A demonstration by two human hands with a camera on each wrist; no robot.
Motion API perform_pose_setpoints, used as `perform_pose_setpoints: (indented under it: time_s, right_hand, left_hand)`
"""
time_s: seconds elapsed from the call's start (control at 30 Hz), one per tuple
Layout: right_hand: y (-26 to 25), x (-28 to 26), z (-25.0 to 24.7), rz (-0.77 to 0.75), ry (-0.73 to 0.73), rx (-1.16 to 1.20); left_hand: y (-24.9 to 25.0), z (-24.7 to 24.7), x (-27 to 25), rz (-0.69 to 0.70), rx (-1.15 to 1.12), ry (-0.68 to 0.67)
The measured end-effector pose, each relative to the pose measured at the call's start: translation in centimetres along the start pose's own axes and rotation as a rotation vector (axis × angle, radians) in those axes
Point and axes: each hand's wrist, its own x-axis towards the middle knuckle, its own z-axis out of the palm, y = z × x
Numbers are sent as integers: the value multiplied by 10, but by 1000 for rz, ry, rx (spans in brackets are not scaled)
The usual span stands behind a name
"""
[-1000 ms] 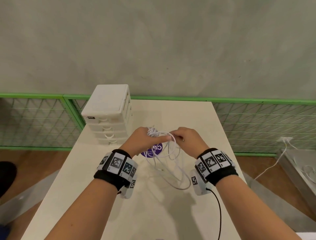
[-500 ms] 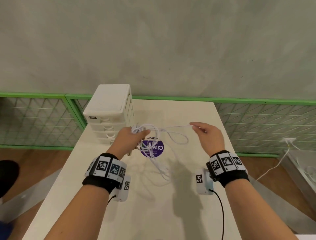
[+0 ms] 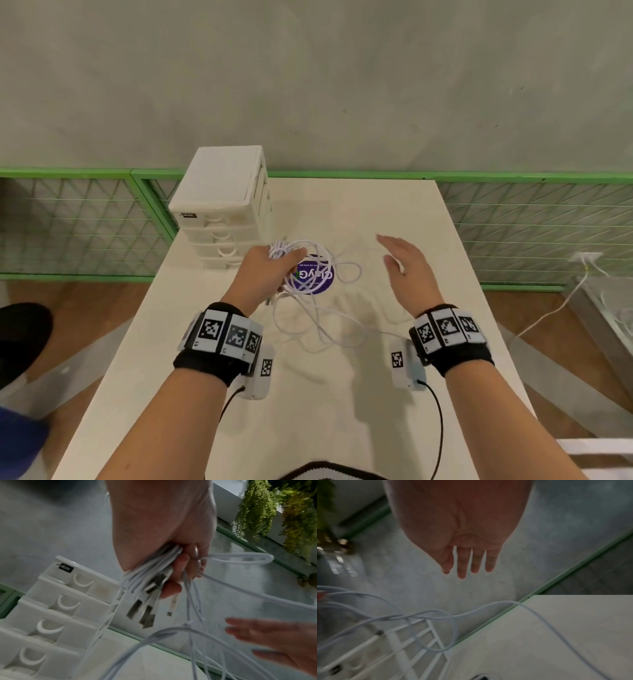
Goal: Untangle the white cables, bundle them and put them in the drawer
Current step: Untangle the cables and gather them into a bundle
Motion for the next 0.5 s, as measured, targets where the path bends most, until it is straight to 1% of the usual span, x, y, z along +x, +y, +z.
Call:
perform_pose_setpoints:
  time_s: [0.07,0.1,0.17,0.2,0.27,0.37,0.47,0.5]
  right_hand:
    - [-22,6,6,-117,-124,34]
    - [-30,8,10,-142,-202,25]
    - [-38,9,18,-125,-346,-1]
    - [-40,9,20,-100,-387,-12]
    - [-41,9,21,-62,-409,-18]
    - [-42,8,21,-6,-447,41]
    - [-42,7,25,-2,-529,56]
    - [-41,6,25,3,-535,49]
  left_hand:
    - [2,2,-1,13,19,-25]
    - [4,3,-2,18,21,-34]
    - [6,4,-4,23,20,-43]
    - [7,4,-5,26,21,-45]
    - [8,4,-6,34,23,-55]
    - [8,2,-8,42,52,-90]
    - [11,-5,-3,54,93,-100]
    - [12,-9,0,61,116,-89]
